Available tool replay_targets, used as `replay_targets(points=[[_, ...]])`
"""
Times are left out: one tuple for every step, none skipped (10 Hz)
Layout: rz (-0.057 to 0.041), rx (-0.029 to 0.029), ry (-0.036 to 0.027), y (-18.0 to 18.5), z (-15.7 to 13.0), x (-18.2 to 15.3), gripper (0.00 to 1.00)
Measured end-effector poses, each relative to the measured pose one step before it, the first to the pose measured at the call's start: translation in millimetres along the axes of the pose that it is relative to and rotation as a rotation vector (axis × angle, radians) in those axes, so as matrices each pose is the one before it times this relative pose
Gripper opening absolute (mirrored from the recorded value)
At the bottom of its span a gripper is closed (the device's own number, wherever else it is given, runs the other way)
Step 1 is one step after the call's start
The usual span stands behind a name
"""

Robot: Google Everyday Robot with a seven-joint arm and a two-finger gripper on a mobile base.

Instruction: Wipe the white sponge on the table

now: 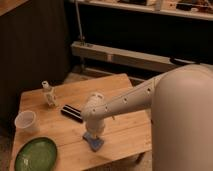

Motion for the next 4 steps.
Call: replay_targets(points=[[0.01444, 0.00787, -0.00764, -10.81, 0.97, -6.42, 0.0], [0.01569, 0.00817, -0.00401, -10.23, 0.27, -2.3, 0.0], [0.01981, 0.00892, -0.00509, -13.88, -0.26, -0.91, 0.0], [0.02517, 0.00583, -0.00254, -18.32, -0.84, 4.94, 0.0]])
